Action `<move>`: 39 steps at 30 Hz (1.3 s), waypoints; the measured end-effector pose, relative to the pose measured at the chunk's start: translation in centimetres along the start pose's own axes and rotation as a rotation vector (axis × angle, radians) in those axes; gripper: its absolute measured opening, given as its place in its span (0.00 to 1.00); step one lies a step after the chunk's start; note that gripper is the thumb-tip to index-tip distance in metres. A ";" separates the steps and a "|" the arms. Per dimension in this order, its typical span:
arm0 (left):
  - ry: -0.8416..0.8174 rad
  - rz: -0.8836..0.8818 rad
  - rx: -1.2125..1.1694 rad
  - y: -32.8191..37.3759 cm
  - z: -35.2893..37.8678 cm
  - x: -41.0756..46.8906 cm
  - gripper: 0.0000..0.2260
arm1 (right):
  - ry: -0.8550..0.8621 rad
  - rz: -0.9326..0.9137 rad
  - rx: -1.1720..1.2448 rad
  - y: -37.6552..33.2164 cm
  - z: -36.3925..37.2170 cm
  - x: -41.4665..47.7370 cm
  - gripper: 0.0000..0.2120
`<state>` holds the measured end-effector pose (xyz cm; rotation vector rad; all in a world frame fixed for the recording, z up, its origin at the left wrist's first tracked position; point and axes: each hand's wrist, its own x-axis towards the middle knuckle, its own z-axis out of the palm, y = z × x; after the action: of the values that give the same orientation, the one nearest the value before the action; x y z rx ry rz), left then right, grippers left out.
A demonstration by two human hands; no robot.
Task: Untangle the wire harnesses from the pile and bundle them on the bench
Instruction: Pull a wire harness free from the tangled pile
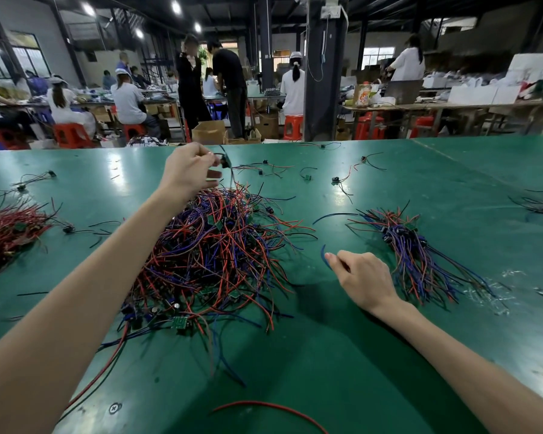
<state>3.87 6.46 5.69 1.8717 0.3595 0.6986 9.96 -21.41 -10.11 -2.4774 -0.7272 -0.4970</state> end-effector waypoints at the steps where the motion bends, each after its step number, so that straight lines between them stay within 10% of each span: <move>1: -0.021 0.007 -0.058 0.2 0.7 -0.7 0.08 | 0.015 0.027 0.031 0.0 0.0 0.1 0.22; 5: -0.189 0.063 -0.261 -1.0 4.7 -5.3 0.08 | -0.081 0.126 0.503 -0.7 0.1 0.5 0.13; 11: -0.222 0.531 0.115 -6.2 11.1 -11.2 0.03 | -0.281 0.319 1.176 -2.0 -0.6 0.4 0.20; 19: -0.354 0.771 0.336 -7.7 11.2 -13.0 0.04 | -0.298 0.403 1.305 -2.6 -0.8 -0.4 0.11; 27: -0.150 0.442 0.053 -7.2 11.5 -13.6 0.04 | -0.312 0.515 1.533 -2.9 -1.7 -0.4 0.03; 32: -0.374 -0.108 -0.241 -7.2 12.0 -13.9 0.04 | -0.267 0.538 1.448 -2.7 -2.0 -0.2 0.05; 39: -0.430 -0.293 -0.509 -6.1 12.2 -14.6 0.05 | -0.255 0.590 1.518 -2.4 -2.1 -0.1 0.04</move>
<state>0.40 -8.08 -7.54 1.3934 0.1503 0.1527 8.05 -20.86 -7.55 -1.1531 -0.2028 0.4850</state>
